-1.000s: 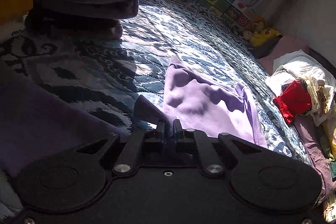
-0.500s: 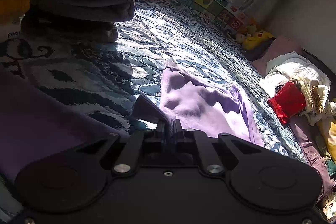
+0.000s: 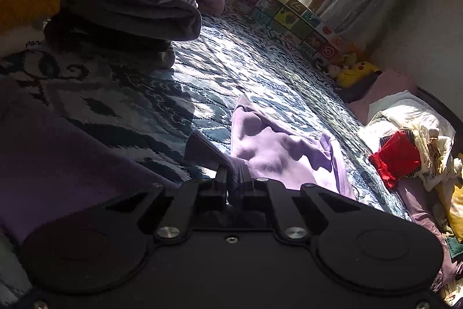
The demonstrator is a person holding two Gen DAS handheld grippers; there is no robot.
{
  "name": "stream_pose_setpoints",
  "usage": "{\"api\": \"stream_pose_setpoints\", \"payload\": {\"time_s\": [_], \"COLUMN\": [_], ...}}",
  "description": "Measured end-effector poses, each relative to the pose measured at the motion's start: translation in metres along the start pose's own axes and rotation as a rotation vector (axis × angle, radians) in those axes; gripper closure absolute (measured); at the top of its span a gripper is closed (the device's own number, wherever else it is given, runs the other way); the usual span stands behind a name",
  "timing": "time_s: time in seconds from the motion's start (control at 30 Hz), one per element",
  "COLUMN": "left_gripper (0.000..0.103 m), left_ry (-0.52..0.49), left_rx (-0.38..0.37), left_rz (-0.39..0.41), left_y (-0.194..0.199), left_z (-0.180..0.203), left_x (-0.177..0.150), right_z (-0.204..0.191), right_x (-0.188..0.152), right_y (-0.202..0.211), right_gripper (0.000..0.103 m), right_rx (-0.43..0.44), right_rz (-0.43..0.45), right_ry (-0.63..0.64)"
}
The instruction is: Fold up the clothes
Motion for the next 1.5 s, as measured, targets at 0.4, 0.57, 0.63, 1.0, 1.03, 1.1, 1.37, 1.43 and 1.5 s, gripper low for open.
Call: {"api": "stream_pose_setpoints", "payload": {"time_s": [0.4, 0.57, 0.63, 1.0, 1.03, 1.1, 1.37, 1.43, 1.5], "left_gripper": [0.098, 0.098, 0.098, 0.073, 0.073, 0.073, 0.057, 0.057, 0.057], "left_ry": [-0.079, -0.078, -0.078, -0.198, -0.228, -0.28, -0.417, -0.427, -0.431], "left_rx": [0.05, 0.033, 0.042, 0.306, 0.314, 0.24, -0.074, -0.08, -0.088], "left_rz": [-0.01, 0.009, 0.008, 0.017, 0.035, 0.016, -0.106, -0.132, -0.178], "left_y": [0.001, 0.011, 0.011, 0.012, 0.016, 0.006, -0.118, -0.158, -0.197], "left_z": [0.01, 0.012, 0.011, 0.018, 0.028, 0.056, 0.191, 0.214, 0.231], "left_x": [-0.011, -0.01, -0.012, -0.008, -0.004, 0.002, 0.025, 0.034, 0.039], "right_z": [0.061, 0.035, 0.018, 0.013, 0.013, 0.01, -0.005, -0.006, -0.006], "right_x": [0.001, 0.011, 0.008, 0.011, 0.013, 0.015, 0.009, 0.008, 0.008], "right_y": [0.02, 0.018, 0.005, 0.006, 0.004, -0.001, -0.012, -0.015, -0.016], "right_gripper": [0.08, 0.08, 0.08, 0.081, 0.081, 0.081, 0.081, 0.081, 0.081], "right_rx": [-0.067, -0.02, -0.005, -0.002, -0.001, 0.006, 0.042, 0.05, 0.056], "right_rz": [0.07, 0.123, 0.041, 0.076, 0.089, 0.097, 0.053, 0.033, 0.027], "right_ry": [-0.346, -0.189, -0.092, -0.063, -0.062, -0.058, -0.011, -0.012, -0.019]}}
Point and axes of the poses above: each gripper's, at about its wrist camera, not at the fingertips, and y roughly against the way its jaws point, z to its right, x to its top, the point moved 2 cm from there along -y, roughly the way its jaws point, and after that the axes turned 4 degrees about -z, right-handed, at the moved point
